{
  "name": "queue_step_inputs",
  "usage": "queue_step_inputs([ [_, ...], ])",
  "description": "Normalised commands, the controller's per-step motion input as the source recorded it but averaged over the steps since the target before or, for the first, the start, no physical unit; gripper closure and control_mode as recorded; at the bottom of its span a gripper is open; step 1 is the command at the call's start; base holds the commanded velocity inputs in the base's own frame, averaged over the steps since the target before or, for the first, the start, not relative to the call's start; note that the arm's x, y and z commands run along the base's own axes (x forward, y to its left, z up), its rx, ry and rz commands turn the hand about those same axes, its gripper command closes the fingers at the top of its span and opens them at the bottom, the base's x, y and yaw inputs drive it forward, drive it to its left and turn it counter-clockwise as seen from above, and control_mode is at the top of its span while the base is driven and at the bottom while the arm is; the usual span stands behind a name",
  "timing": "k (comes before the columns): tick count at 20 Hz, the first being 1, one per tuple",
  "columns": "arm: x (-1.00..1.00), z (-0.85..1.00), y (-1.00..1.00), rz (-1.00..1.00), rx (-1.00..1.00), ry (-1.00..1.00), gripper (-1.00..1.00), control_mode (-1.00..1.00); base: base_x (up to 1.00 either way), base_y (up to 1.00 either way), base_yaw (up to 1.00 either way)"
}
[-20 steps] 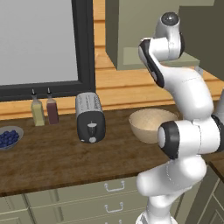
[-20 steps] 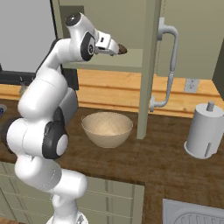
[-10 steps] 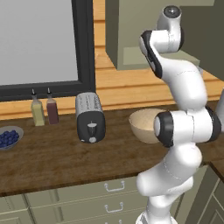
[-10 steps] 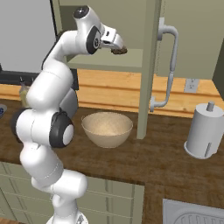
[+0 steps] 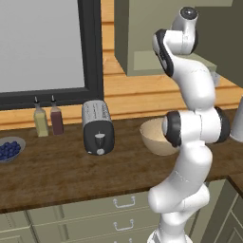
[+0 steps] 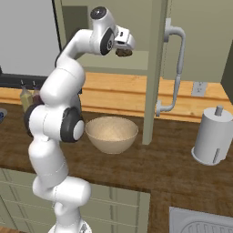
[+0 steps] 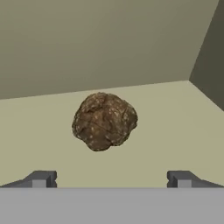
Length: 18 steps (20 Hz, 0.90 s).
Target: Open the cabinet, pick up the bread from the cabinet and place it in the basket. Then move the basket to the dining counter.
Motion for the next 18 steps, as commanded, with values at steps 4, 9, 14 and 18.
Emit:
queue_step_inputs([
  [4,0.35,-0.06,0.0,0.02,0.0,0.0,-1.0,-1.0,0.0,0.0,0.0],
  [9,0.39,0.0,0.0,0.0,0.0,0.0,-1.0,-1.0,0.0,0.0,0.0],
  [14,0.4,-0.02,0.0,0.0,0.0,0.0,-1.0,-1.0,0.0,0.0,0.0],
  [18,0.23,-0.03,0.0,0.0,0.0,0.0,-1.0,-1.0,0.0,0.0,0.0],
])
